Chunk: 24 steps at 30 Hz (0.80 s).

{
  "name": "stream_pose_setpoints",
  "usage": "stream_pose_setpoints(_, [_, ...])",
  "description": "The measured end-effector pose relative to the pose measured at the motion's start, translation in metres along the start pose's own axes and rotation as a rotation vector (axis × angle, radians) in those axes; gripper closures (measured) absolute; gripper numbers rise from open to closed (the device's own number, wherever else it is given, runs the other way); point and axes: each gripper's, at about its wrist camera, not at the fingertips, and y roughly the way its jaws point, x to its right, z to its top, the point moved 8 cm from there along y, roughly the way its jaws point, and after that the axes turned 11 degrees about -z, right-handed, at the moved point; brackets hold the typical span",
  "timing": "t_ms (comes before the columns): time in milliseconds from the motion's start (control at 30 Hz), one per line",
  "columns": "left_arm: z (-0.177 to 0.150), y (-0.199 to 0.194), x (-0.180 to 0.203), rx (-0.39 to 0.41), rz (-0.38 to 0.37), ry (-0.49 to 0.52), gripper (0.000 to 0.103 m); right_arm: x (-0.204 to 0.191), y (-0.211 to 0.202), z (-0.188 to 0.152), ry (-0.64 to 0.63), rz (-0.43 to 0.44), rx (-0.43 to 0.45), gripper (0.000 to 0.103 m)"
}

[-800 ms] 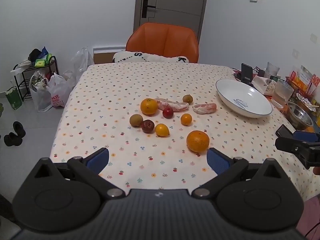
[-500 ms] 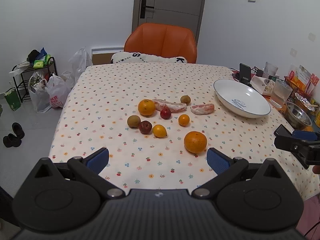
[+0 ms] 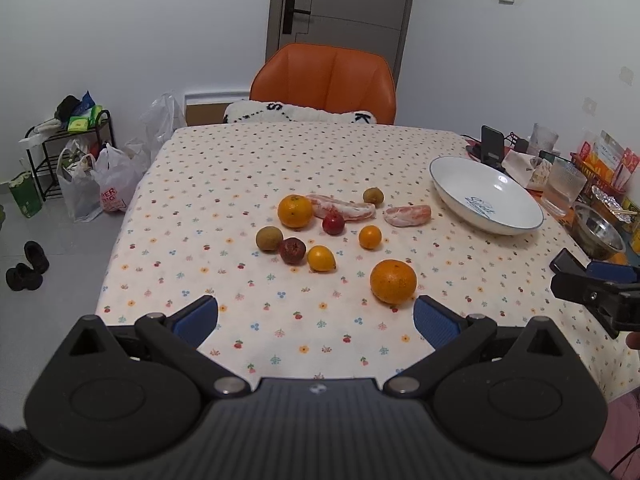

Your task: Organize fruits

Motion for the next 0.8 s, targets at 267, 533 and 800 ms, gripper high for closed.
stream_pose_setpoints(267, [0.0018,-0.0005,0.001,0.006,0.002,0.003,0.0,-0.0009,0.0004,-0.0017,0.0,0.004,0.001,0.0])
stream_pose_setpoints(533, [0.002,-0.0029,-0.0009,0.013,0.002,0.0,0.0,-0.0012,0.0002,-0.0014,-0.001,0.003,0.002,0.0])
stream_pose_setpoints(800, [0.0024,-0.0064,-0.0025,0.018,0.004,0.0,0.0,-0.007,-0.0013,-0.001,-0.015,0.008,0.002,0.0])
